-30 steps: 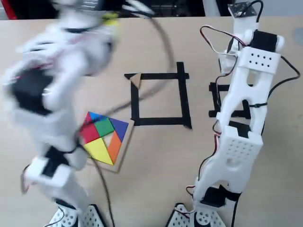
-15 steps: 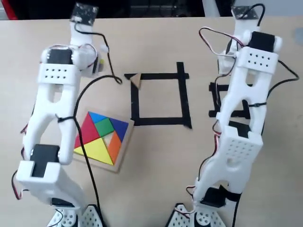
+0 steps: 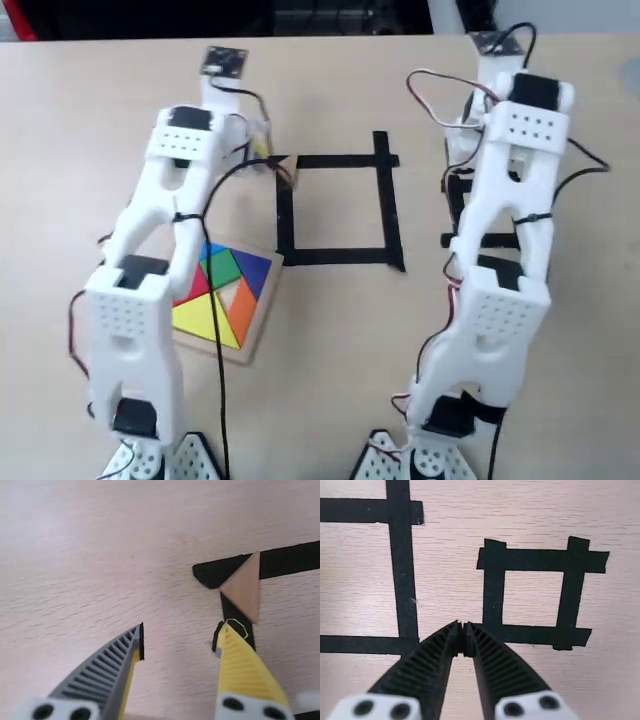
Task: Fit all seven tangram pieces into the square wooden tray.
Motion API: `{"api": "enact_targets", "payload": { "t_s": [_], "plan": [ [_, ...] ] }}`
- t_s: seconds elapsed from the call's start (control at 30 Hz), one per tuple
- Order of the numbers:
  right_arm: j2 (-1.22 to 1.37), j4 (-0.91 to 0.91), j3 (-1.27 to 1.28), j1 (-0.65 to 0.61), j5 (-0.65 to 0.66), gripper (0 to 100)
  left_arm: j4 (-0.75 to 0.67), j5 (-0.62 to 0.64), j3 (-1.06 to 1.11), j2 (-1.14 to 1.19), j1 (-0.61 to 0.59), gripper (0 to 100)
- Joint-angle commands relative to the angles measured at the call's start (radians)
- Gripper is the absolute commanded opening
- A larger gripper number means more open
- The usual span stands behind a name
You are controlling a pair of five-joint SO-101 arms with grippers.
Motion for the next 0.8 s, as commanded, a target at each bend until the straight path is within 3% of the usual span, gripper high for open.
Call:
{"api": "enact_targets", "payload": {
  "t_s": [0.0,0.23,0.33,0.47,0.6,0.77],
  "plan": [
    [-0.065,-0.014,-0.002,-0.028,-0.009,1.1,0.003,0.008,-0.133,0.023,0.013,25],
    [-0.062,-0.021,-0.002,-0.026,-0.009,1.1,-0.098,-0.130,-0.216,0.123,0.008,24],
    [-0.028,-0.048,0.004,-0.029,-0.009,1.1,-0.095,-0.206,-0.232,0.146,-0.002,24],
    [0.056,-0.092,0.002,-0.078,-0.009,1.1,-0.080,-0.216,-0.226,0.147,-0.004,24],
    [0.133,-0.180,-0.007,-0.186,-0.003,1.1,0.095,-0.216,-0.286,0.146,-0.021,24],
    [0.209,-0.402,0.001,-0.316,0.000,1.1,0.313,-0.212,-0.475,0.146,-0.134,24]
  ]
}}
